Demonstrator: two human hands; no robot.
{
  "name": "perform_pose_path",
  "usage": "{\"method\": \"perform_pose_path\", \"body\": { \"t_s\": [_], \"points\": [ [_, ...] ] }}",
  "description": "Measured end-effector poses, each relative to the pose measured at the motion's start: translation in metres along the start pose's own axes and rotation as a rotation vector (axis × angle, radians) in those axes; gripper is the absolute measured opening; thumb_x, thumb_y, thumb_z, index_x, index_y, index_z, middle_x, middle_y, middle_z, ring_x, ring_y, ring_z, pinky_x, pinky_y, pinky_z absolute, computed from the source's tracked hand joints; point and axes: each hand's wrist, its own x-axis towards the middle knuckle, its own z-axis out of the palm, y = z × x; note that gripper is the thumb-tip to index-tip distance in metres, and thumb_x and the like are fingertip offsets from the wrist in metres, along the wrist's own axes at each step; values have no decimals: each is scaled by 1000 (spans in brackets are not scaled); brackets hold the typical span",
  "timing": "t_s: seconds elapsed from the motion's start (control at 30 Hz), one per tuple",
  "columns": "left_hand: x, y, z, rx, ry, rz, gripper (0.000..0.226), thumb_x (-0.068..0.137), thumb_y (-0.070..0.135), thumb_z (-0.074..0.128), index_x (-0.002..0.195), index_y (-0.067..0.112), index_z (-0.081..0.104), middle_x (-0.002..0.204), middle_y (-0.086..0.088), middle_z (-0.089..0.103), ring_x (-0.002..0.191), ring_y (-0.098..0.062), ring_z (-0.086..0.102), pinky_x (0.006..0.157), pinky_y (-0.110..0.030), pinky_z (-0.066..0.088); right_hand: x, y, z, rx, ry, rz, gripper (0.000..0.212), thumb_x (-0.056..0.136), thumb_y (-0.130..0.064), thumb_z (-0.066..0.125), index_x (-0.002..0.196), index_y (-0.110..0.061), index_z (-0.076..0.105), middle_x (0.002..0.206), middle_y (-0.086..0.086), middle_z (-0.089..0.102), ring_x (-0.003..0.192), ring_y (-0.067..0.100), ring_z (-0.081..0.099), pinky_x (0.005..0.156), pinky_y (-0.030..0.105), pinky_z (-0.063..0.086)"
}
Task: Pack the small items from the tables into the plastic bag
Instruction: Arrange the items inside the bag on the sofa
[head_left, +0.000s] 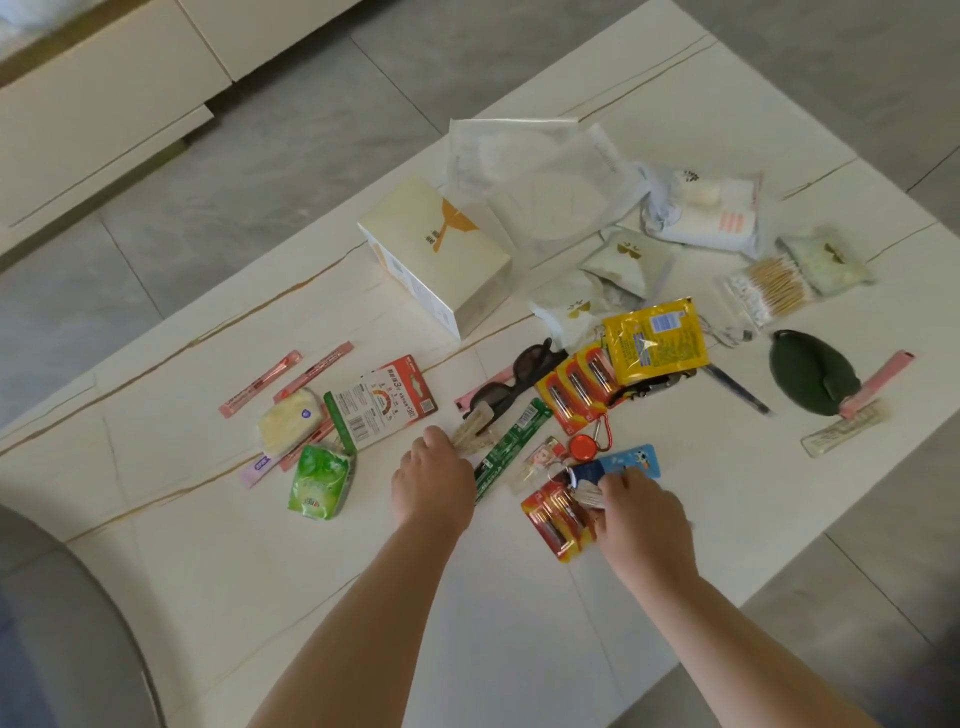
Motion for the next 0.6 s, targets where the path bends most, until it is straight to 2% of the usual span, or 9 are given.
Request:
{"method": "perform_pose_path", "body": {
  "t_s": [0.07, 0.13, 0.37, 0.53, 0.6],
  "points": [
    [3, 3, 6, 57, -4, 26, 19, 88, 13, 46, 104, 17, 38, 97, -4, 56, 84, -20, 50, 76, -33, 44, 2, 7, 4, -43, -28, 27, 42, 90, -28, 56, 128, -15, 45, 124, 4, 54, 105, 16, 59, 81, 28, 50],
    [5, 4, 12, 115, -27, 18, 30, 87, 11, 49, 115, 16, 40, 100, -4, 57, 91, -22, 54, 81, -34, 45, 2, 9, 10, -57, -36, 19, 44, 90, -27, 56, 130, -14, 42, 123, 4, 55, 105, 16, 57, 80, 27, 49],
    [9, -4, 24, 181, -34, -92, 20, 90, 22, 55, 106, 14, 46, 92, -2, 54, 86, -19, 50, 76, -32, 43, 6, 12, 18, -32, -41, 19, 41, 91, -29, 55, 127, -16, 41, 117, 3, 54, 103, 16, 54, 78, 26, 46],
    [2, -1, 20, 151, -58, -133, 24, 90, 18, 50, 112, 10, 47, 108, -7, 54, 102, -24, 53, 83, -35, 46, 5, 12, 13, -12, -53, 11, 41, 90, -27, 55, 126, -16, 42, 115, 2, 57, 104, 17, 54, 80, 28, 47],
    [-5, 2, 15, 117, -65, -148, 23, 90, 19, 49, 111, 10, 46, 108, -7, 54, 100, -23, 54, 81, -34, 47, 1, 12, 8, 38, -64, 22, 38, 91, -31, 53, 126, -18, 43, 111, 0, 60, 102, 16, 55, 78, 27, 47]
  ]
}}
